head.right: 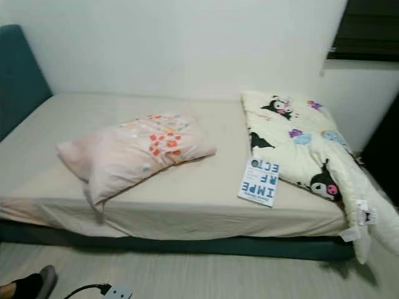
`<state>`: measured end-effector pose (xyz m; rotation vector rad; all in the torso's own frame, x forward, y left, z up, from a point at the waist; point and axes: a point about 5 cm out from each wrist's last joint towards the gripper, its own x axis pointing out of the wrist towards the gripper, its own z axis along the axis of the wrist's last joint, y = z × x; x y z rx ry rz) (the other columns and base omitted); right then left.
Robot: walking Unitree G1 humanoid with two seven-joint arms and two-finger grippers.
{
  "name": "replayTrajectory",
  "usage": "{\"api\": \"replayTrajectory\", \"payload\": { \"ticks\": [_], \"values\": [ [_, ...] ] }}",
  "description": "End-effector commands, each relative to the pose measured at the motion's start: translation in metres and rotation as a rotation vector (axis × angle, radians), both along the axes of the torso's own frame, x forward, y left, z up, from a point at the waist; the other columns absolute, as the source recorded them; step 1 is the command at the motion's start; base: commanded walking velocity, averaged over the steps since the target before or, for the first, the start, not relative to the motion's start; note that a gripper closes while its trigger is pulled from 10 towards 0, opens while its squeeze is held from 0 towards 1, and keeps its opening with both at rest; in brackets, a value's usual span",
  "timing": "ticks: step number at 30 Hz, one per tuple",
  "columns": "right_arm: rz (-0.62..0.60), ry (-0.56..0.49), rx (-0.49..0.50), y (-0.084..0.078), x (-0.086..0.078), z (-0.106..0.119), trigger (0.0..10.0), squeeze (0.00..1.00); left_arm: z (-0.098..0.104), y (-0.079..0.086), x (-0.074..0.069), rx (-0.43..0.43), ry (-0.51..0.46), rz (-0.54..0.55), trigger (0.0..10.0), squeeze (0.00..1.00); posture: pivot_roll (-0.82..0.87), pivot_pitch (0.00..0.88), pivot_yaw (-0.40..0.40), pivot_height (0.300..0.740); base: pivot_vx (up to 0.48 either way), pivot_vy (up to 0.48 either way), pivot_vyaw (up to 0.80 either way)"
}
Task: Clean up the room
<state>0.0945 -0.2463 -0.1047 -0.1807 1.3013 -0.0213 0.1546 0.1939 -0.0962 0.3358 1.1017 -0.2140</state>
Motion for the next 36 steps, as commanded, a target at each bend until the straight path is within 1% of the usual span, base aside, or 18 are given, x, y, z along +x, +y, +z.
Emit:
{"api": "replayTrajectory", "payload": {
  "ticks": [1,4,15,23,24,36],
  "values": [
    [-0.001,-0.004,-0.004,0.0001,-0.0005,-0.0002,10.0,0.0,0.0024,0.0052,0.0034,-0.008,-0.019,0.015,10.0,0.0,0.03,0.0,-0.021,0.74,0.0,0.0,0.0],
    [0.0,-0.003,-0.012,-0.0001,-0.0005,-0.0001,10.0,0.0,0.0029,0.0049,0.0046,-0.019,-0.025,0.023,10.0,0.0,0.03,0.0,-0.015,0.74,0.0,0.0,0.0],
    [-0.006,-0.003,-0.02,-0.0003,-0.0006,-0.0002,10.0,0.0,0.0038,0.0028,0.0076,-0.024,-0.039,0.029,10.0,0.0,0.03,0.0,-0.012,0.74,0.0,0.0,-0.7],
    [-0.006,-0.009,-0.021,-0.0006,-0.0001,0.0,10.0,0.0,0.0024,0.0036,0.0042,-0.02,-0.018,0.027,10.0,0.0,0.03,0.0,-0.006,0.74,0.0,0.0,0.0],
    [-0.004,-0.008,-0.022,-0.0008,-0.0003,0.0001,10.0,0.0,0.0012,0.0022,0.002,-0.023,-0.008,0.027,10.0,0.0,0.02,0.0,-0.007,0.74,0.0,-0.322,0.0],
    [-0.004,-0.009,-0.014,-0.0009,-0.0014,-0.0001,10.0,0.0,-0.0003,0.0004,-0.001,-0.02,0.005,0.028,10.0,0.0,0.02,0.0,-0.013,0.74,0.0,-0.457,0.0]
  ]
}}
